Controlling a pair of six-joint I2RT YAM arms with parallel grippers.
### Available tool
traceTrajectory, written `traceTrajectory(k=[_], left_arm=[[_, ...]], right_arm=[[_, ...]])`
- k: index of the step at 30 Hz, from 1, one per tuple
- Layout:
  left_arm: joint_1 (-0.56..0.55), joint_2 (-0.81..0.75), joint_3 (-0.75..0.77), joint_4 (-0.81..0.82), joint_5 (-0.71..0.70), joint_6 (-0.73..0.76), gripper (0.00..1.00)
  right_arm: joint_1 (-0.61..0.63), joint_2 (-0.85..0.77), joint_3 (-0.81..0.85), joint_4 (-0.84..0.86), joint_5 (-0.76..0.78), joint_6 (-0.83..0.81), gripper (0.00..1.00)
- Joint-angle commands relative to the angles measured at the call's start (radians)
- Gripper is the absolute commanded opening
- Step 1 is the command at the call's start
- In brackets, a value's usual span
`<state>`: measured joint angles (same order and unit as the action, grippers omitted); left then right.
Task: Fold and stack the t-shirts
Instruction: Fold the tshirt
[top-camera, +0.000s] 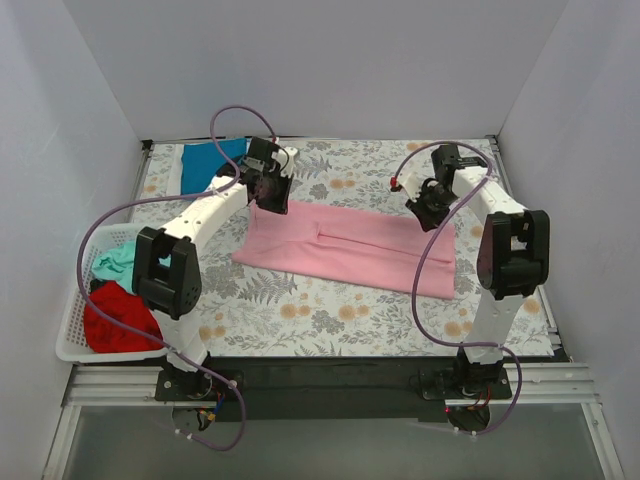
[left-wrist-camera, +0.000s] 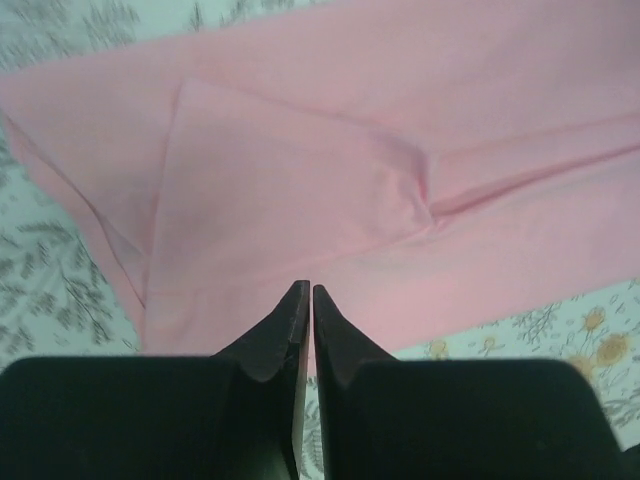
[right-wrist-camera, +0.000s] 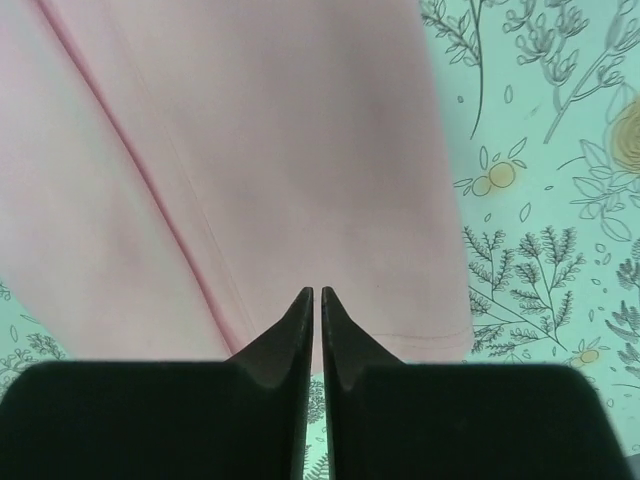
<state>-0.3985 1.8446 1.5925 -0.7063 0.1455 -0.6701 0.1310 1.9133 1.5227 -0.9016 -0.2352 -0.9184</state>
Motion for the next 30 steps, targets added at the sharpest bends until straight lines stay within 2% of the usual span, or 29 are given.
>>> traceTrajectory(k=[1,4,13,16,21,25,27,30], left_arm=[[-0.007,-0.002,-0.126,-0.07,-0.001,-0.057,0.04],[-0.01,0.013,-0.173,-0.058,-0.026,-0.049,0.0],[-0.008,0.134,-0.195,-0.015,-0.067,-0.034,0.0],[-0.008,0.226,-0.12,0.008,-0.078,-0.01,0.0],[-0.003,0.393,0.136,0.045,-0.103,0.096,0.0],[0.006,0.461,0.291,0.097,-0.101,0.171,0.01],[0.009,0.459,0.36,0.1,-0.08,0.179,0.03],[0.003,0.407,0.368,0.077,-0.002,0.169,0.09]], right_arm=[[-0.004,0.052,0.005,-0.049,0.019,-0.01,0.11],[-0.002,0.076,-0.022,-0.042,0.063,-0.031,0.07],[-0.004,0.012,-0.266,0.036,0.189,-0.091,0.06],[0.001,-0.054,-0.367,0.029,0.18,-0.108,0.06],[0.076,-0.195,-0.532,-0.04,0.071,-0.135,0.09],[0.046,-0.218,-0.449,-0.109,-0.045,-0.079,0.12],[-0.003,-0.197,-0.339,-0.151,-0.076,-0.045,0.14],[-0.034,-0.172,-0.24,-0.189,-0.112,-0.043,0.16]])
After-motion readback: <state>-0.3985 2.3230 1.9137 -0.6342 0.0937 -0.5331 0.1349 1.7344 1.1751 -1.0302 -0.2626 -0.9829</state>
